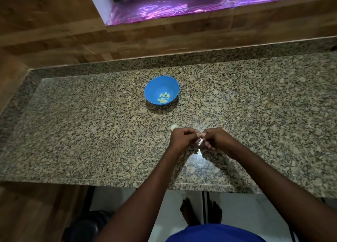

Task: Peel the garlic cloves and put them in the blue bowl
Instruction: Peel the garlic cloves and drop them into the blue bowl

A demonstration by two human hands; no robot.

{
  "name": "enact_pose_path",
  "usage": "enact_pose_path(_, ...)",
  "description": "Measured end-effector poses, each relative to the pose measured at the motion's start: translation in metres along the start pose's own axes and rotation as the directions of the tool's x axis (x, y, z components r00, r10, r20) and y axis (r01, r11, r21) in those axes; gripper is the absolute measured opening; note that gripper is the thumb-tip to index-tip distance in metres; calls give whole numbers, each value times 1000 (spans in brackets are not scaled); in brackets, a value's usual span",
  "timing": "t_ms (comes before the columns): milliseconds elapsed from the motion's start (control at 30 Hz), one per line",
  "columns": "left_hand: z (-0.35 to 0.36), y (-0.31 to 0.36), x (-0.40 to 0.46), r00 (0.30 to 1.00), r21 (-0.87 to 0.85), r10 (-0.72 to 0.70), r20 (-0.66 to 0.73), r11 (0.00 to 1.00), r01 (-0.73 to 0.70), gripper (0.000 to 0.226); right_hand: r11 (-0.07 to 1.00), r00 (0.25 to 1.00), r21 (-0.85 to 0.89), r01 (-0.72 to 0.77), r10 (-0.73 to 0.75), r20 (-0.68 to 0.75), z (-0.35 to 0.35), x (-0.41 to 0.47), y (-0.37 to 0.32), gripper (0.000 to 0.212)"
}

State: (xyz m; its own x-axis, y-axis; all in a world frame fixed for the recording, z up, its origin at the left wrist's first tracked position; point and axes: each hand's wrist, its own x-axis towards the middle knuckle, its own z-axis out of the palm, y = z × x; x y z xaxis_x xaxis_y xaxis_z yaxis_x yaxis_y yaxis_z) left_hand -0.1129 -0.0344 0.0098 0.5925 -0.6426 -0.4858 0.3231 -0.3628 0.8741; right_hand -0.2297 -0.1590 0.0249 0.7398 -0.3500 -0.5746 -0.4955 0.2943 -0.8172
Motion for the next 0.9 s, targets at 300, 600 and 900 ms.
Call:
enact_pose_path(300, 0, 15, 0, 991, -119, -129, -34, 985, 124, 1, 892, 945, -393, 223, -297, -138, 2, -2, -5, 19)
enact_pose_path(600, -12, 16, 3, 965, -176, -256, 54, 949, 262, 8, 935, 937, -254, 248, -298, -183, 8, 0, 1, 16)
enact_pose_path(900, -4, -2, 2, 997, -99, -50, -61, 994, 43, 11, 669, 940, 664, -335, 286, 186, 11, 8, 2, 24)
